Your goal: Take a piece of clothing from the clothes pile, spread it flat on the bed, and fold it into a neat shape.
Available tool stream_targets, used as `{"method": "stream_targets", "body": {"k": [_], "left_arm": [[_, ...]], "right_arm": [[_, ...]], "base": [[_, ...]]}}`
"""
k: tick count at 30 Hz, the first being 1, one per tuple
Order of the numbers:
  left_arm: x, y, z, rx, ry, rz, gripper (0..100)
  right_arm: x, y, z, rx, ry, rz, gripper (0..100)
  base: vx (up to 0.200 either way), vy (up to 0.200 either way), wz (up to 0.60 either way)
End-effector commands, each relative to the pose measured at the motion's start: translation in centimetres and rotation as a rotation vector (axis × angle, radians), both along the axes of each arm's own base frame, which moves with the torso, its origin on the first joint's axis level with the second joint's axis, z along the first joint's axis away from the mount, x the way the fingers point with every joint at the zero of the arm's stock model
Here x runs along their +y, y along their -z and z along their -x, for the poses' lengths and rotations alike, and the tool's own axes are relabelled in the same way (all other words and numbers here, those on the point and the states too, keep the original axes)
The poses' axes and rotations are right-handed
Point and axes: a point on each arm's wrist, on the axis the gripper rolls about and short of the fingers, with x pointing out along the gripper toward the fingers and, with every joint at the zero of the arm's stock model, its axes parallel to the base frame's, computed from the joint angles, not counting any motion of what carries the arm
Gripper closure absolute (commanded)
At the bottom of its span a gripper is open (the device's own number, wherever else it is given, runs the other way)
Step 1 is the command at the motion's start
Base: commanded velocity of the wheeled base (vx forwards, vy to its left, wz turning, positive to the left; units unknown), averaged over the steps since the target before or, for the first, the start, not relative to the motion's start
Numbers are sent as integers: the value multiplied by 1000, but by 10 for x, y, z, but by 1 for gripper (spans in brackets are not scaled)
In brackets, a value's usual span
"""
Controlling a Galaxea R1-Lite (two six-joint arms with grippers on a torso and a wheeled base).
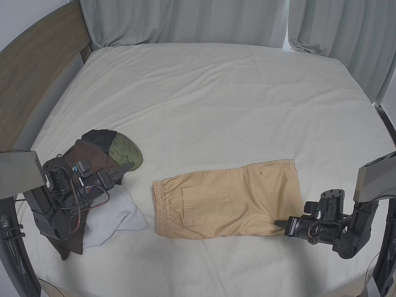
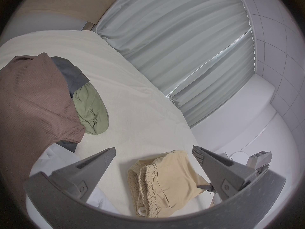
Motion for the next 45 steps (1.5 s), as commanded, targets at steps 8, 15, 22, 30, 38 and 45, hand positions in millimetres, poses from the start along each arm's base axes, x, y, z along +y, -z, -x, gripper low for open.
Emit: {"method": "stream_targets", "body": {"k": [8, 15, 22, 30, 38, 45], "left_arm": [[-5, 0, 3, 2, 26, -1, 0], [-8, 2, 4, -1, 39, -19, 0], [-8, 8, 4, -11, 46, -56, 0], [-8, 6, 4, -17, 47, -56, 0], [-9, 7, 3, -18, 46, -57, 0], [-11, 11, 3, -3, 54, -58, 0]], "right_arm": [[-2, 17, 18, 35, -4, 22, 0], [6, 19, 44, 89, -81, 34, 0], [18, 6, 63, 92, -222, -9, 0], [29, -19, 63, -32, -286, -60, 0], [34, -39, 56, -143, -308, -108, 0], [45, -64, 39, -283, -354, -183, 0]], "base": [[0, 0, 0], [0, 0, 0], [0, 0, 0], [0, 0, 0], [0, 0, 0], [0, 0, 0]]}}
